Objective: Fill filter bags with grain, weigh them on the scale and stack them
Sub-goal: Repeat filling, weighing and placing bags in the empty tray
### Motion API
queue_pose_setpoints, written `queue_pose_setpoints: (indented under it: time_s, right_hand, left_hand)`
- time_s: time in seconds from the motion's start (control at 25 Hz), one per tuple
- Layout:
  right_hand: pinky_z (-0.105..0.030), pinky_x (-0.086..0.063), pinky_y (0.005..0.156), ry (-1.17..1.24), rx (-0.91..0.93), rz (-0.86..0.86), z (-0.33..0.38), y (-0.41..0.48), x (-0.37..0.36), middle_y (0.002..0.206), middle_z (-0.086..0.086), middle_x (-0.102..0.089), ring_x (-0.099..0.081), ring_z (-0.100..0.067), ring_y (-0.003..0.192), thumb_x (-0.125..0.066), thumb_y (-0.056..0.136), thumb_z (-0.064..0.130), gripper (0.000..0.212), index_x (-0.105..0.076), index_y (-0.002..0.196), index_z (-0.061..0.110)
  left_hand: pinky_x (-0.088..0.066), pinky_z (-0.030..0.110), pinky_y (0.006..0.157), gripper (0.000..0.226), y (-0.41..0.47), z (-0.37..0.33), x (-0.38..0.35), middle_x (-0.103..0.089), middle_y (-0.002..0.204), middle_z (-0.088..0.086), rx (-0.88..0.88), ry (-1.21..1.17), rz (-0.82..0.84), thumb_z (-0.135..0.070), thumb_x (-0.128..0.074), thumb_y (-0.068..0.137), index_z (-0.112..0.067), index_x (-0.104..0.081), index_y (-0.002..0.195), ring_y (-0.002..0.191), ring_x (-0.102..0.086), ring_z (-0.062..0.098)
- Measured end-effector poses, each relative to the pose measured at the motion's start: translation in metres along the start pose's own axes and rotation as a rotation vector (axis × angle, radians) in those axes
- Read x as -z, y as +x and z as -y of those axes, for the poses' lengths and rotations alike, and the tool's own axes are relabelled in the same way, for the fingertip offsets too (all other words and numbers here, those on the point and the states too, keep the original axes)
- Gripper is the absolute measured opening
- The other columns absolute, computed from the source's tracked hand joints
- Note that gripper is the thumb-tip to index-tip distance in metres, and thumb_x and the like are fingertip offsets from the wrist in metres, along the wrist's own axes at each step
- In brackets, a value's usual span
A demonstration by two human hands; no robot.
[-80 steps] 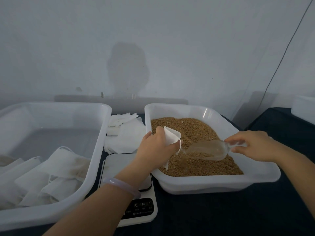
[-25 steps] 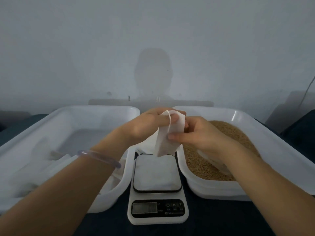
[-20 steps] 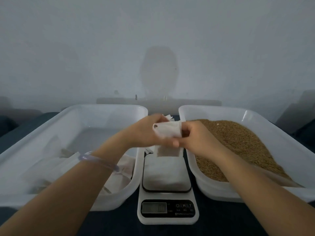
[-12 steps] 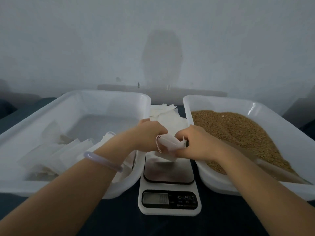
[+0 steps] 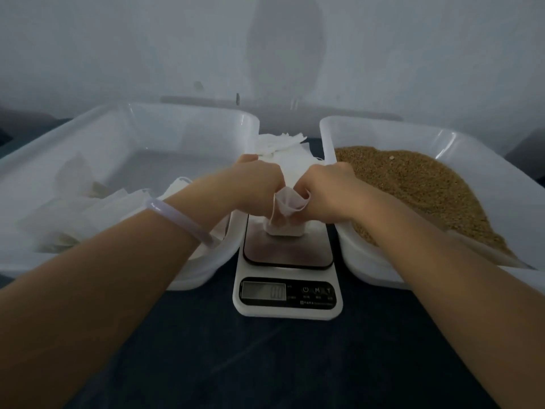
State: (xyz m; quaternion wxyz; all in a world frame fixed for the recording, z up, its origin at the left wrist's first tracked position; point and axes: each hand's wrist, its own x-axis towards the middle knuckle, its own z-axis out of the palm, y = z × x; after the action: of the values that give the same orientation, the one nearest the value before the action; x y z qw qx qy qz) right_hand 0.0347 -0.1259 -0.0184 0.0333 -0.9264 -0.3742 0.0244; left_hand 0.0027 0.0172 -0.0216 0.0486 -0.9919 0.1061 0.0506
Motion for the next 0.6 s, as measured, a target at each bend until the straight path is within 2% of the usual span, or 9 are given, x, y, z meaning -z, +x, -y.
queue_pose_setpoints:
  time_s: [0.12,0.2,0.28,0.36,0.4,0.52,0.6]
  right_hand:
    - [-0.033,-0.019,0.073,0.028,0.008,0.007,-0.003,0.001,-0.003,0.06,0.006,-0.044,-0.041,-0.009,0.062,-0.069,0.077,0.045,0.029,-0.068,0.075,0.017]
    - [-0.033,-0.02,0.076,0.03,0.007,-0.001,-0.003,0.0,-0.004,0.057,0.006,-0.04,-0.043,-0.012,0.062,-0.067,0.079,0.045,0.029,-0.065,0.069,0.018]
    - [-0.033,-0.022,0.081,0.056,0.016,-0.021,-0.002,-0.002,-0.004,0.058,0.007,-0.043,-0.046,-0.014,0.066,-0.062,0.078,0.048,0.028,-0.061,0.067,0.022]
    - [-0.032,-0.025,0.084,0.148,0.002,-0.034,-0.003,-0.005,-0.001,0.075,0.009,-0.056,-0.051,-0.013,0.079,-0.066,0.072,0.049,0.025,-0.061,0.084,0.028]
    - [-0.031,-0.029,0.085,0.223,-0.024,-0.028,-0.005,-0.006,0.001,0.087,0.01,-0.059,-0.052,-0.013,0.087,-0.07,0.068,0.048,0.032,-0.058,0.092,0.031]
    - [-0.03,-0.045,0.08,0.522,-0.065,-0.025,-0.011,-0.011,0.005,0.105,0.012,-0.059,-0.056,-0.011,0.098,-0.08,0.062,0.037,0.048,-0.055,0.103,0.031]
    - [-0.024,-0.044,0.071,0.646,-0.068,-0.038,-0.014,-0.012,0.005,0.108,0.011,-0.06,-0.059,-0.006,0.095,-0.082,0.063,0.029,0.052,-0.056,0.108,0.028]
  left_hand:
    - [-0.021,0.035,0.102,0.035,0.002,0.001,0.0,-0.049,0.063,-0.008,-0.002,0.01,0.007,-0.044,-0.06,0.083,-0.024,-0.046,0.058,0.078,-0.053,0.016]
    - [-0.02,0.035,0.102,0.035,0.001,-0.001,-0.002,-0.049,0.064,-0.008,-0.002,0.011,0.005,-0.044,-0.058,0.084,-0.023,-0.045,0.059,0.076,-0.052,0.015]
    - [-0.019,0.033,0.098,0.031,-0.001,-0.001,-0.003,-0.051,0.07,-0.01,-0.039,-0.012,-0.039,-0.05,-0.056,0.082,-0.023,-0.048,0.067,0.08,-0.051,0.014]
    - [-0.018,0.026,0.087,0.037,-0.006,0.001,-0.002,-0.049,0.076,-0.015,-0.053,-0.127,-0.085,-0.058,-0.06,0.073,-0.026,-0.047,0.086,0.085,-0.048,0.013]
    - [-0.017,0.022,0.081,0.045,-0.01,0.003,-0.001,-0.047,0.078,-0.018,-0.04,-0.22,-0.104,-0.059,-0.062,0.068,-0.027,-0.047,0.095,0.087,-0.045,0.012]
    - [-0.027,0.023,0.067,0.054,-0.018,0.006,0.001,-0.051,0.093,-0.012,-0.013,-0.491,-0.187,-0.043,-0.076,0.071,-0.021,-0.053,0.115,0.09,-0.046,0.011]
    - [-0.036,0.016,0.065,0.052,-0.021,0.008,0.002,-0.053,0.097,-0.01,-0.014,-0.627,-0.213,-0.033,-0.077,0.073,-0.02,-0.054,0.118,0.087,-0.051,0.009]
